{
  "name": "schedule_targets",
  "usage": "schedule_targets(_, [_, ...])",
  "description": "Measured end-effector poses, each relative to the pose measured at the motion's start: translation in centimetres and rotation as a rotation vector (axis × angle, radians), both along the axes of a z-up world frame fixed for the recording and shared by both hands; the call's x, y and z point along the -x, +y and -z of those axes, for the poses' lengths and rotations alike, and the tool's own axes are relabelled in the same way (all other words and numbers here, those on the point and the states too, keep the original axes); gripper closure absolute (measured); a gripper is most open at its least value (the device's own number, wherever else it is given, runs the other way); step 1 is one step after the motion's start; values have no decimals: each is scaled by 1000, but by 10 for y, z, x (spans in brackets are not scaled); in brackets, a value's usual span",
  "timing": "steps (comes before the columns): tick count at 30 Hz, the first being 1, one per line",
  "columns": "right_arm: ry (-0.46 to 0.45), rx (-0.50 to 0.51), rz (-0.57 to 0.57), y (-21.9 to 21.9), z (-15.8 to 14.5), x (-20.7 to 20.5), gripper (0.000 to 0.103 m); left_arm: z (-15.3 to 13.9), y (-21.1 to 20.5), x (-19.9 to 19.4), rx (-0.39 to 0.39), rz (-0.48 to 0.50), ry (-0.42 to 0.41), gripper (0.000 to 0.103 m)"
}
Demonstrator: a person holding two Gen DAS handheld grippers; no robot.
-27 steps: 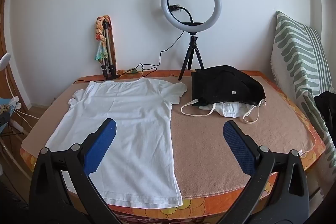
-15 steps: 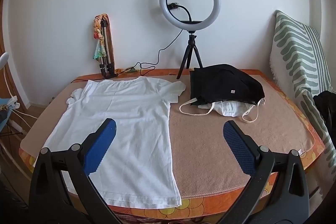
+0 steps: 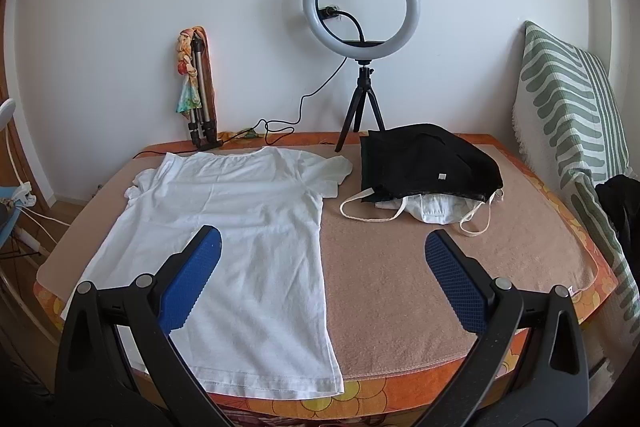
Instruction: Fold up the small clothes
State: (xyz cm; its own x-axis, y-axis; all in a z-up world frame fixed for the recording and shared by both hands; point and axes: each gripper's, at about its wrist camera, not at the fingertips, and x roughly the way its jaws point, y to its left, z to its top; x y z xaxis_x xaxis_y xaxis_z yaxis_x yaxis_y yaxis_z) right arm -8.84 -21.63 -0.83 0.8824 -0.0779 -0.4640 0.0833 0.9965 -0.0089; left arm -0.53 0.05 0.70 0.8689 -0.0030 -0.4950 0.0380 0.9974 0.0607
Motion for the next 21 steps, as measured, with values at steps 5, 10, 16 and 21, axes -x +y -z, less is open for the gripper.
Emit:
schedule_targets(5, [-2,7,2,1,2,1,0,0,-2,0,5,0,4,0])
schedule_targets(10, [-4,9,4,0,2,0,0,-2,-3,0,-2,-2,-4,0])
schedule_targets(16, [-6,10,3,1,3,0,0,-2,-4,0,-4,-2,-4,0])
schedule_targets(21, [-9,14,4,1,3,0,0,-4,-4,0,-2,-6,-10,0])
